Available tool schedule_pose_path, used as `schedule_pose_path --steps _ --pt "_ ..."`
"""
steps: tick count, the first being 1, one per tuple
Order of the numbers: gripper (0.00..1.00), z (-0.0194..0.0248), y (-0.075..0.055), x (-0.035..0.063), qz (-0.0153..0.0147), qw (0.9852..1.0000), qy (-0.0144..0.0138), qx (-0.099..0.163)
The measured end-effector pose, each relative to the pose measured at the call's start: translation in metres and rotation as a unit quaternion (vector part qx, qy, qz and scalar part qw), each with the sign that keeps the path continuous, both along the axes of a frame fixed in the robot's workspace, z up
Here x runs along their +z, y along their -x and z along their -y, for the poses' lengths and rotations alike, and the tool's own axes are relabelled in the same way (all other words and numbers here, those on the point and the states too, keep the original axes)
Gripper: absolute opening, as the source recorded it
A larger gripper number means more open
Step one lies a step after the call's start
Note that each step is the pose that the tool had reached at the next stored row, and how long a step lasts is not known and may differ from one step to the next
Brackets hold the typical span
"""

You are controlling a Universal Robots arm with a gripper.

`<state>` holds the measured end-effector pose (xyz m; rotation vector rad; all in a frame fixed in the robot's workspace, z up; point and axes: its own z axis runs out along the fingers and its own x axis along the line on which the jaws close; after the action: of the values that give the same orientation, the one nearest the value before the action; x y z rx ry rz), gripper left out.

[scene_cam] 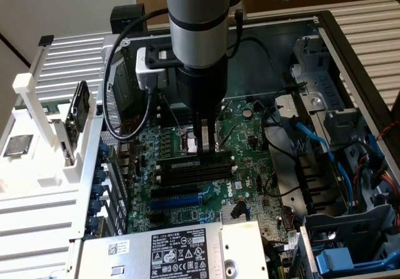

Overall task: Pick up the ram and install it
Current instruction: 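Insert the ram into the slot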

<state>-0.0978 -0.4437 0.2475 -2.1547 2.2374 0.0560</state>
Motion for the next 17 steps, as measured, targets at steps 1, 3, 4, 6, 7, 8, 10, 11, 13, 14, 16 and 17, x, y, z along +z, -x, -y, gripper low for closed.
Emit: schedule_pose_path --steps 1,3,4,6,7,8,10,11,13,14,16,17 --pt "0.12 -0.0001 0.0 -0.0001 0.0 1.0 0.0 0.001" --pt "0.12 -0.0004 0.0 -0.0007 0.0001 1.0 -0.0001 0.002" --pt "0.12 -0.0005 0.0 -0.001 0.0001 1.0 -0.0001 0.003" --pt "0.12 -0.0006 0.0001 -0.0013 0.0 1.0 0.0001 0.005" --pt "0.12 -0.0007 0.0001 -0.0015 0.0 1.0 0.0 0.007" --pt "0.12 -0.0007 0.0001 -0.0016 0.0 1.0 0.0 0.009" --pt "0.12 -0.0007 0.0001 -0.003 0.0 1.0 -0.0001 0.01" --pt "0.12 -0.0007 0.0001 -0.0034 0.0 1.0 0.0 0.01" --pt "0.12 -0.0006 0.0001 -0.0042 0.0 1.0 0.0001 0.01" --pt "0.12 -0.0006 0.0001 -0.0043 -0.0001 1.0 0.0001 0.01" --pt "0.12 -0.0002 0.0002 -0.0046 0.0001 1.0 -0.0001 0.01" --pt "0.12 -0.0001 0.0001 -0.0046 0.0001 1.0 -0.0001 0.01"
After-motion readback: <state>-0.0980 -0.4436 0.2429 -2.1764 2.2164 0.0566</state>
